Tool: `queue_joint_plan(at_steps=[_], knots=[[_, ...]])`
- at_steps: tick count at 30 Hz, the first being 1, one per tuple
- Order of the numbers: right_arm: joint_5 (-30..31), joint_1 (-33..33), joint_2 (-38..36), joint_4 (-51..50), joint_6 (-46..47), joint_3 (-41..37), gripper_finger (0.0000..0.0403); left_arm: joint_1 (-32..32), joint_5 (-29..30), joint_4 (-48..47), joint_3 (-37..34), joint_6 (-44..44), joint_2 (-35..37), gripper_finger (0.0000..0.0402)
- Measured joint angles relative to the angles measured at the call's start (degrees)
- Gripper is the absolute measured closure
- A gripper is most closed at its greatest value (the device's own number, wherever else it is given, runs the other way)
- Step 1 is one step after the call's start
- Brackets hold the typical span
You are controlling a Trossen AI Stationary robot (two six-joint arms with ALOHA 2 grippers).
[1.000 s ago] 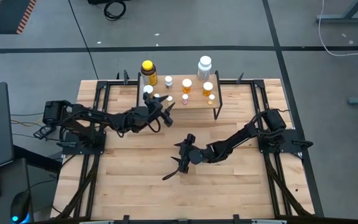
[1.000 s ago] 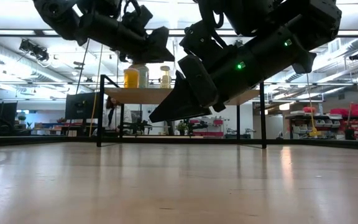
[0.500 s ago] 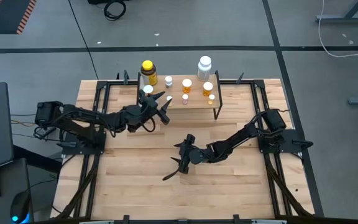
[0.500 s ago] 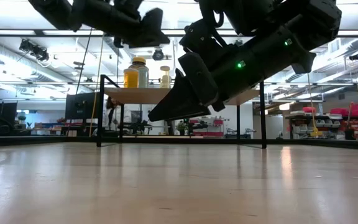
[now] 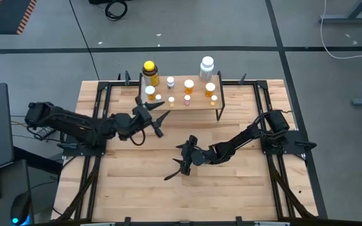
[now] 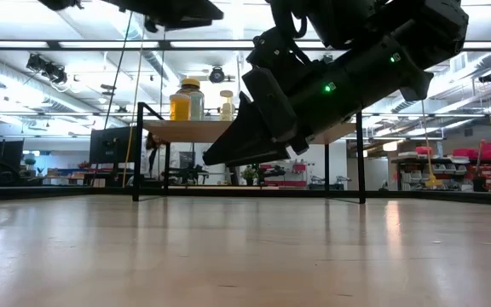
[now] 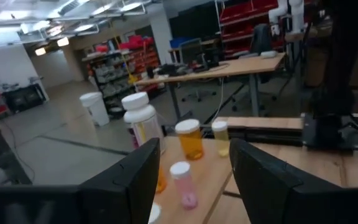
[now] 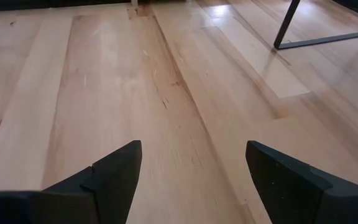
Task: Pick and place medicine bottles onto shelf by color
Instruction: Return to Home Position
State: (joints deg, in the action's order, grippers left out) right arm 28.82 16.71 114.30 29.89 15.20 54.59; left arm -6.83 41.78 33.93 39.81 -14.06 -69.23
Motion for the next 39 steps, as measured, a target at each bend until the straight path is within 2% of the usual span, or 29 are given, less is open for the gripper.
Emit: queue_joint_plan(at_steps=[11, 18, 20, 26, 30, 35, 39], knots=[[-0.02, -0.03, 0.0, 0.02, 2.75, 0.0, 0.0106, -3.65, 0.41, -28.75, 0.0, 11.23, 14.13, 0.0228], [-0.92, -0.14, 0.0, 2.02, 3.72, 0.0, 0.0106, -5.84, 0.38, -42.5, -0.2, 18.74, 18.81, 0.0265], [-0.67, -0.51, 0.0, 2.29, 3.71, 0.0, 0.0106, -6.26, 0.4, -40.44, -2.63, 19.46, 19.63, 0.0279], [-0.57, -2.28, 0.0, 2.39, 1.37, 0.0, 0.0106, -6.58, 0.37, -21.28, -15.97, 16.17, 23.42, 0.0328], [-1.42, -3.34, 0.0, 2.16, -1.96, 0.0, 0.0106, -6.47, 0.44, -12.17, -23.11, 12.48, 28.54, 0.0361], [-1.44, -5.28, 0.0, 3.14, -5.12, 0.0, 0.0106, -6.5, 0.21, -9.9, -28.25, 11.04, 36.81, 0.0395], [-1.45, -6.89, 0.0, 5.13, -2.39, 0.0, 0.0106, -6.47, -4.74, -9.86, -32.0, 11.97, 42.11, 0.0395]])
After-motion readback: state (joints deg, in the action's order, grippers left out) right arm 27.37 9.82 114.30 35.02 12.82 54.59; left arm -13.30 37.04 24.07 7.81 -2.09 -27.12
